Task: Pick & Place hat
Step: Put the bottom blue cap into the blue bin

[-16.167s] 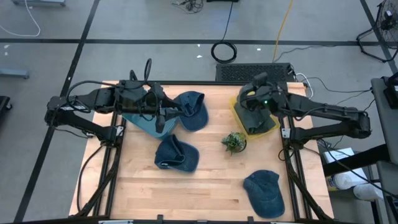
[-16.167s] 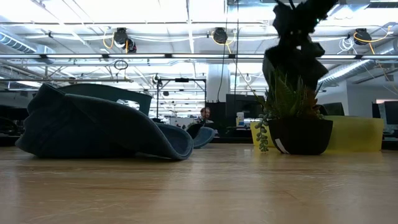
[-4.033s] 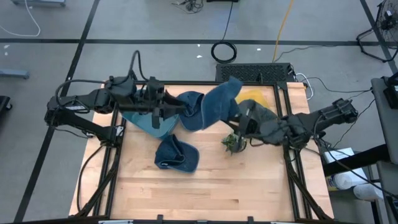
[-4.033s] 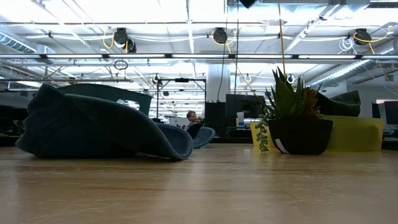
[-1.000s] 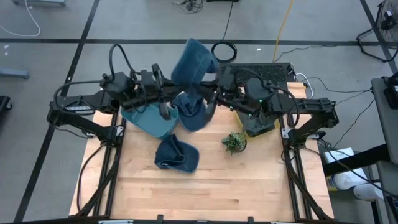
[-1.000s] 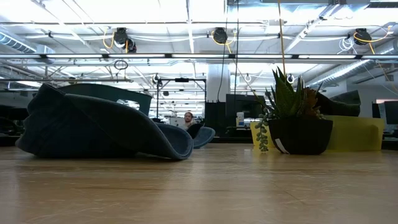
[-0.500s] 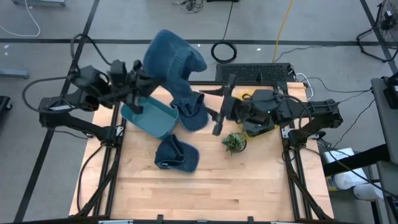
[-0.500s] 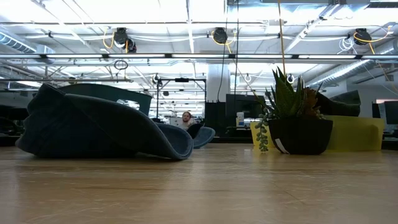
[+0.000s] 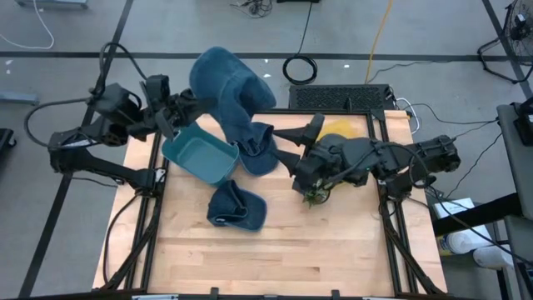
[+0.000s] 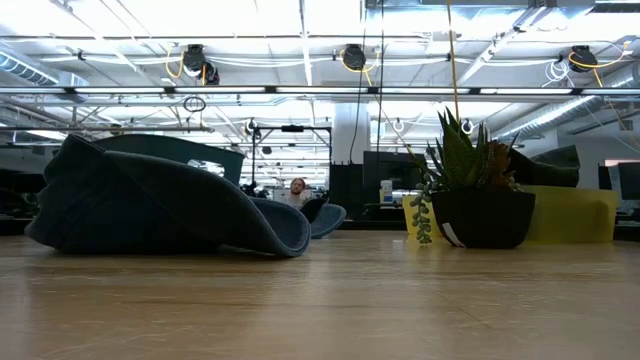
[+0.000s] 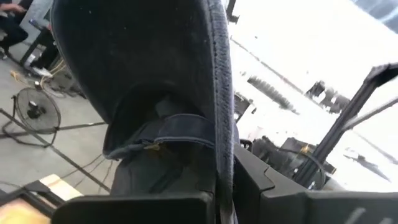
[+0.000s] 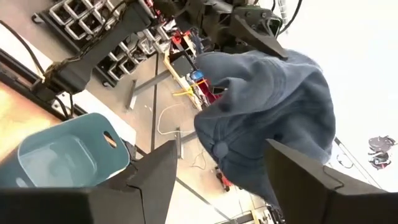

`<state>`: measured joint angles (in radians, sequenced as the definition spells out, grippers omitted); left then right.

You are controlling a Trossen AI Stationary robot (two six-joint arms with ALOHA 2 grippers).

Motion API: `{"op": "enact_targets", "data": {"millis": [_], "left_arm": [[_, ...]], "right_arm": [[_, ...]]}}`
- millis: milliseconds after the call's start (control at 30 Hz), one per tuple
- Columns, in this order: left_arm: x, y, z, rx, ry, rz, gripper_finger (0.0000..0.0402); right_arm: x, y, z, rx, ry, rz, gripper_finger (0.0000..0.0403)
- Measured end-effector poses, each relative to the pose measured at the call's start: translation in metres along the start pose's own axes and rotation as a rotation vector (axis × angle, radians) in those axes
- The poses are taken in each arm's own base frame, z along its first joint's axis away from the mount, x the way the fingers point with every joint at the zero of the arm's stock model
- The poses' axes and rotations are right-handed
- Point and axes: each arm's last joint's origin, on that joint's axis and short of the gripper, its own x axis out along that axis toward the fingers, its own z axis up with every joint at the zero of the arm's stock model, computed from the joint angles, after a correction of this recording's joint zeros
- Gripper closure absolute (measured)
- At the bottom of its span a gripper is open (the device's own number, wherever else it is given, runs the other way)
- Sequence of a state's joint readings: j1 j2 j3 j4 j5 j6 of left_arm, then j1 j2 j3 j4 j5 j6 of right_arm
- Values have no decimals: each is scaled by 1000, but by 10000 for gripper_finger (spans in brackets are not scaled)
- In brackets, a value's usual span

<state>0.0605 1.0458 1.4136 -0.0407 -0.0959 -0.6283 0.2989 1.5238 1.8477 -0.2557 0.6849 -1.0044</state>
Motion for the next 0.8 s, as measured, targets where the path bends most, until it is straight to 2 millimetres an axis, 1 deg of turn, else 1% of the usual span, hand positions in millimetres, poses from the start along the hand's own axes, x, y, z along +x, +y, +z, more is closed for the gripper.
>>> {"op": "enact_targets", "data": {"millis": [133, 300, 433, 633, 700, 800], "left_arm": [[5, -2, 2, -79, -43, -41, 380], [13, -5, 1, -108, -61, -118, 381], [22, -2, -5, -129, -44, -127, 381], [36, 1, -14, -165, -53, -149, 381], [39, 1, -15, -178, -66, -162, 381], [42, 2, -17, -190, -62, -161, 381]], "right_arm": [[0, 0, 0, 0, -2, -3, 178], [0, -2, 1, 6, -9, -14, 176], [3, -6, 4, 46, -36, -64, 178], [4, -7, 5, -12, -44, -85, 175], [6, -4, 3, -28, -38, -78, 175], [10, 8, -1, -113, -11, -57, 176]]}}
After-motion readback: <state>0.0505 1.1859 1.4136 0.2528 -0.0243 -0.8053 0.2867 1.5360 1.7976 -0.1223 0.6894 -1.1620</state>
